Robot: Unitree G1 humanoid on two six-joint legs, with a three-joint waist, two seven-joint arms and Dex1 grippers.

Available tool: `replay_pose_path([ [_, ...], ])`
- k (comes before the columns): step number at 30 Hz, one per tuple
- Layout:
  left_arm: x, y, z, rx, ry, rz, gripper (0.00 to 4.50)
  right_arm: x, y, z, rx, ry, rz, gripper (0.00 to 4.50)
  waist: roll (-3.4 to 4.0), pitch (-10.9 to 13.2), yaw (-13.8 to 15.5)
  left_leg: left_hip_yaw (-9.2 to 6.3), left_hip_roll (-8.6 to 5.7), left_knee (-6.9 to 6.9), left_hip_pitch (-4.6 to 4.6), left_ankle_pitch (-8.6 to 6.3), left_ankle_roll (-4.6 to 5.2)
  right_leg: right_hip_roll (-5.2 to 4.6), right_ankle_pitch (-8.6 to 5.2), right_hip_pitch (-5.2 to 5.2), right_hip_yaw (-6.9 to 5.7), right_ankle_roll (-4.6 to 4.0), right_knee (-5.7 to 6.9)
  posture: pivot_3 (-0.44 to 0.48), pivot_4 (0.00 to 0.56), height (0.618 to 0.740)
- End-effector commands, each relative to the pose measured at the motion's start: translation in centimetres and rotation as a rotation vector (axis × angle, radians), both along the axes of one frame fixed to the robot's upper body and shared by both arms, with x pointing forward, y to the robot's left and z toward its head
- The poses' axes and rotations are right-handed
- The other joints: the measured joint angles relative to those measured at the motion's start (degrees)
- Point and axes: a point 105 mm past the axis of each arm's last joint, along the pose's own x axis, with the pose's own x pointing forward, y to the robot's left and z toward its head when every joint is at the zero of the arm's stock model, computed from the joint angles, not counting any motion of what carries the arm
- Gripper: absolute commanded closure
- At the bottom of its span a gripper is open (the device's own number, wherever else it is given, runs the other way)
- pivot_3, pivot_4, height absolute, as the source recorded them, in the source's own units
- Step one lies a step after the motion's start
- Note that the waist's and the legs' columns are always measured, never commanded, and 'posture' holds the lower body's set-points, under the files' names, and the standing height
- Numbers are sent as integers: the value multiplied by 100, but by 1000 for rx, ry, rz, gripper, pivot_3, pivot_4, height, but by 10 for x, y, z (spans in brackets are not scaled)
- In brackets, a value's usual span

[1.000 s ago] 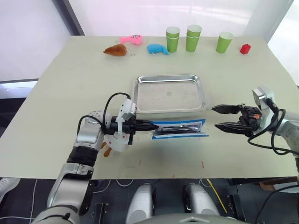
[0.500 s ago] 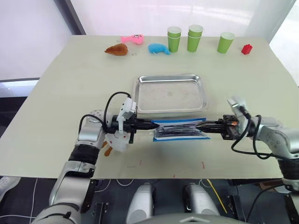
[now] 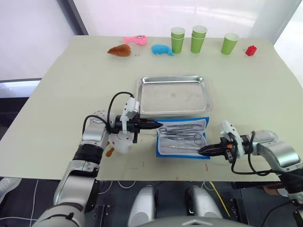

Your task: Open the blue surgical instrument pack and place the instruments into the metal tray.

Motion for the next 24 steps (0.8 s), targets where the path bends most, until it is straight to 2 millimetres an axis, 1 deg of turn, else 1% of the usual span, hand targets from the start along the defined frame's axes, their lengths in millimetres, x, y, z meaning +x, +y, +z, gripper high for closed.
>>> replay_pose_path([
  [1,5,-1,-15,56,11,26,4500,-3,-3,-5,-36,-15,22,4429,-2,-1,0,0,0,0,2,0,0,0,0,3,-1,0,0,0,150,740],
  [11,24,-3,-33,185,-34,79,4500,-5,-1,-13,-44,-16,24,4429,-14,-9,-22,1,0,0,7,0,0,2,0,9,-3,0,-3,0,150,740],
  [17,21,-11,-40,208,-16,19,4500,-7,-3,-9,-35,-18,22,4429,-20,-12,-16,1,0,0,6,0,0,3,0,9,-3,0,-6,0,150,740],
  [24,16,-14,-45,226,8,-30,4500,-13,-1,-2,-11,-5,38,4429,-20,-12,-3,1,0,0,2,-1,1,2,0,9,-6,0,-11,0,150,740],
])
